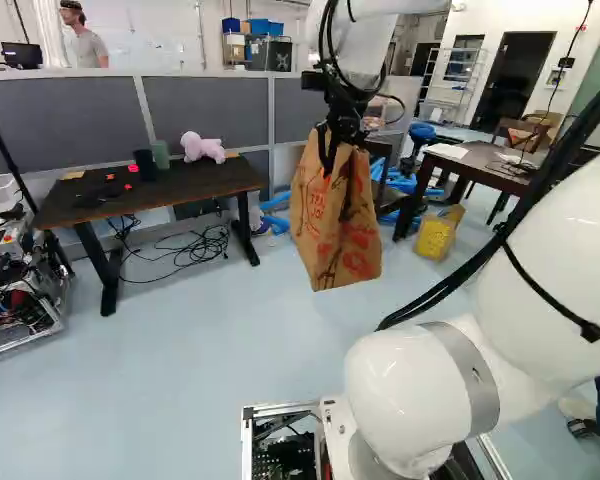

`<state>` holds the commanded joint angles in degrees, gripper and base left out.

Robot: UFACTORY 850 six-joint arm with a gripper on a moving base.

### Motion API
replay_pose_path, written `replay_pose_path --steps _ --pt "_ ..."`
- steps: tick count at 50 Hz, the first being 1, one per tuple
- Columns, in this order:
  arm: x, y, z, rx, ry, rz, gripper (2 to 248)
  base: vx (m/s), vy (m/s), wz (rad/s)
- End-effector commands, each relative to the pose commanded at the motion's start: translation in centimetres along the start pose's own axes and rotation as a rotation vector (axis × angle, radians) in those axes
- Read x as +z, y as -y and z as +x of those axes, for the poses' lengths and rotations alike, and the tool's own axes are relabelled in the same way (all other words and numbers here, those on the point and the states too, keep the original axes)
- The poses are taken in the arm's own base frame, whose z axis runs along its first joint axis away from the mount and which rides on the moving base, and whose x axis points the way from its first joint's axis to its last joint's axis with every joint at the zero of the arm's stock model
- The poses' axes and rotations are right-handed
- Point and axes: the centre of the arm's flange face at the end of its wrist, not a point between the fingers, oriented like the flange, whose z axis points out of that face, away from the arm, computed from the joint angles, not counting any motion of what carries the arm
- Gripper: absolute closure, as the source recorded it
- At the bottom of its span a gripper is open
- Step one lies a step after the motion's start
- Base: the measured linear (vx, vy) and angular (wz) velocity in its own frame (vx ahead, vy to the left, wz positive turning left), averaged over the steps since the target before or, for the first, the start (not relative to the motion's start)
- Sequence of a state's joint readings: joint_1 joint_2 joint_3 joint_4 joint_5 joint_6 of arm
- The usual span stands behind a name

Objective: Pick up the bag on the ground and place it on the table

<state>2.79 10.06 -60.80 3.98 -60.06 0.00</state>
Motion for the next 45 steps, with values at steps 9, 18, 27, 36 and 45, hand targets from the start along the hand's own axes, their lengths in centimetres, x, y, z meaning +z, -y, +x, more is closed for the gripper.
replay_pose_path --steps 9,18,27,36,45 --pt "-1.3 0.1 0.2 -0.001 -0.003 0.001 229 0.000 0.000 0.000" --pt "-2.5 0.1 0.4 -0.002 -0.006 0.002 229 0.000 0.000 0.000" --pt "-3.8 0.2 0.5 -0.002 -0.006 0.002 229 0.000 0.000 0.000" --pt "-5.1 0.2 0.6 -0.003 -0.006 0.003 229 0.000 0.000 0.000" --pt "-5.8 0.2 0.5 -0.004 0.001 0.003 229 0.000 0.000 0.000"
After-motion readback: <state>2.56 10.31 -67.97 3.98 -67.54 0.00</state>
